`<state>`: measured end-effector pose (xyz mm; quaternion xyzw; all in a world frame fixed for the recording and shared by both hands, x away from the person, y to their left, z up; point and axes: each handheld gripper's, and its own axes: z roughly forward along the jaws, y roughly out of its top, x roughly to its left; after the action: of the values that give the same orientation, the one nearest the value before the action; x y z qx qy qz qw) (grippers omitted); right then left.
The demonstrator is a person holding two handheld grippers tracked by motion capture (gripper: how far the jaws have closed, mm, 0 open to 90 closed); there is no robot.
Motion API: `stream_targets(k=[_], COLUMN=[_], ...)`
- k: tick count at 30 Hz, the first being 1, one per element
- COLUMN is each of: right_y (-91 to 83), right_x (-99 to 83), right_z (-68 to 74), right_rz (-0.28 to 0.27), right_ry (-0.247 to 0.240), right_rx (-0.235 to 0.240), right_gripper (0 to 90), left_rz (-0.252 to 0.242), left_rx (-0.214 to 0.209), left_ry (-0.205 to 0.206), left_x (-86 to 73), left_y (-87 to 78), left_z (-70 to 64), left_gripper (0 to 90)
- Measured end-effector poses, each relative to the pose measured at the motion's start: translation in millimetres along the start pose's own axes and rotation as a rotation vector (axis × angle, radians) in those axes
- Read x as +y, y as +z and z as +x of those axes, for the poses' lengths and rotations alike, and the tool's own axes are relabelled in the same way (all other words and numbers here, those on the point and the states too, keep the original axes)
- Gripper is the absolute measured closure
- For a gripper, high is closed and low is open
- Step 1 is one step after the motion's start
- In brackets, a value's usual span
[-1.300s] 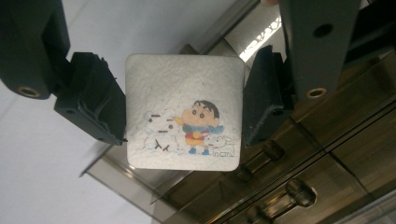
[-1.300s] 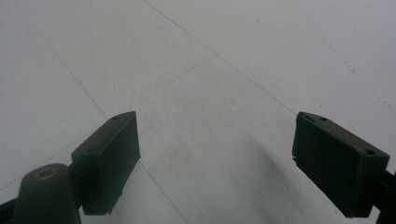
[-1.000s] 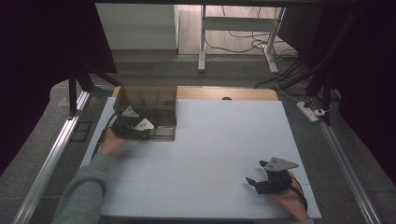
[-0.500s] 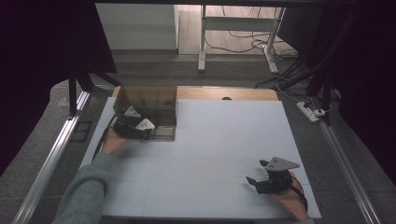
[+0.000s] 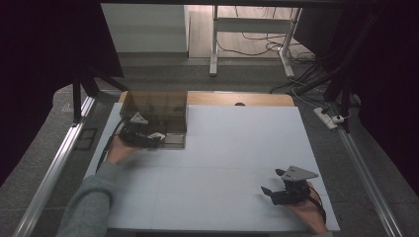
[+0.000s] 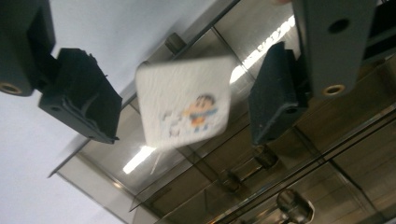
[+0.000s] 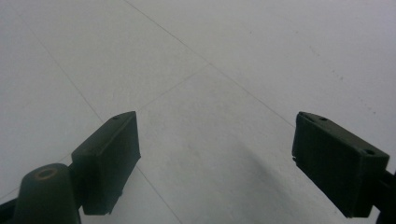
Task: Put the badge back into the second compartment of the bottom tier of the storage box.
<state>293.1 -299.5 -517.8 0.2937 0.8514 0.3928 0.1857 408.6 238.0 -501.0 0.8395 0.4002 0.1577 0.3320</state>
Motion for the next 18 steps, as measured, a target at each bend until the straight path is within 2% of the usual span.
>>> stream_targets(k=[18], right_y=[-0.3], right_x=[-0.1], right_z=[0.3], right_rz=[0.001], right_ry=[-0.001], right_rx=[0.0], right_gripper=[15.2], left_rz=[0.0], left_rx=[-0.002], left_ry=[0.003], left_x=[0.1], left_y=[-0.9], left_z=[-1.7], left_gripper=[28.0])
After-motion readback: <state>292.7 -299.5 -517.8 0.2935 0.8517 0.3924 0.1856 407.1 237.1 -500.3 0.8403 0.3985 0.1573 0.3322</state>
